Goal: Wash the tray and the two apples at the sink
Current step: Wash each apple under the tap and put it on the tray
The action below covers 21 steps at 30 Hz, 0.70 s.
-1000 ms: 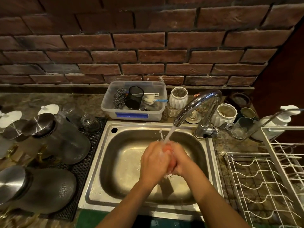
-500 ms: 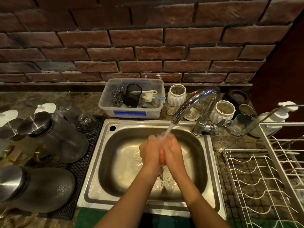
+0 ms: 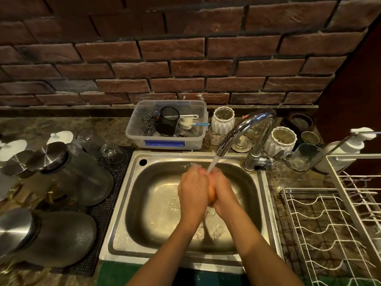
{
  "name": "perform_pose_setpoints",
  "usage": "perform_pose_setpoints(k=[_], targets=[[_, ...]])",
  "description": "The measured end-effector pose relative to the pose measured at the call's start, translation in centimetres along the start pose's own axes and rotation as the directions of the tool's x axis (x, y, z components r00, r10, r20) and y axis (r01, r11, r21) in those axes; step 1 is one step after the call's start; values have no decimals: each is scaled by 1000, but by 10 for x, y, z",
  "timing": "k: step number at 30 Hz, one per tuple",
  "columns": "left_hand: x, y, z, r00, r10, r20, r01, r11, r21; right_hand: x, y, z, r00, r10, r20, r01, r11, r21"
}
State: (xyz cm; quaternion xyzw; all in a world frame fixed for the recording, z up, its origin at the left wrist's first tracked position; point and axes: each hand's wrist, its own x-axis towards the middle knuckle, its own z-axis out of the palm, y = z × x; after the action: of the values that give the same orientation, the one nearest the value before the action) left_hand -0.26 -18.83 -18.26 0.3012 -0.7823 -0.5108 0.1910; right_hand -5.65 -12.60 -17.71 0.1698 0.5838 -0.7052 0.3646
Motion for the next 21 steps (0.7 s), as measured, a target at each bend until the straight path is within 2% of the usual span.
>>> perform_pose_setpoints(k=[3, 6, 7, 9, 10, 12, 14, 15, 18, 21], targets=[[11, 15, 5, 968, -248, -30, 238, 952, -193, -2, 5, 6, 970, -223, -96, 211, 969, -127], [19, 27, 2, 827, -559, 65, 539, 755, -374, -10, 23, 1, 885, -465, 9, 459, 870, -178], [19, 28, 1, 804, -586, 105, 576, 720, -387, -14, 28, 1, 855, -519, 21, 513, 838, -188], [12, 28, 0, 850, -511, 129, 522, 787, -329, -16, 28, 0, 817, -574, -47, 555, 806, -205], [5, 26, 0, 899, -418, 128, 437, 855, -278, -14, 23, -1, 834, -542, -102, 515, 832, -206], [-11, 18, -3, 965, -215, 147, 239, 955, -173, -6, 4, -1, 943, -289, -167, 272, 955, -119], [-21, 7, -5, 976, -134, 170, 162, 973, -163, -2, -11, -1, 992, -4, -129, -3, 999, -49], [-22, 2, -7, 975, -124, 182, 162, 964, -212, -1, -13, -2, 992, 67, -105, -75, 995, -68], [-18, -6, -12, 954, -131, 271, 223, 911, -347, 2, -7, -5, 991, 118, -61, -122, 991, -59], [-15, -5, -11, 960, -157, 233, 229, 916, -328, 1, 1, -4, 987, 148, -56, -145, 988, 45]])
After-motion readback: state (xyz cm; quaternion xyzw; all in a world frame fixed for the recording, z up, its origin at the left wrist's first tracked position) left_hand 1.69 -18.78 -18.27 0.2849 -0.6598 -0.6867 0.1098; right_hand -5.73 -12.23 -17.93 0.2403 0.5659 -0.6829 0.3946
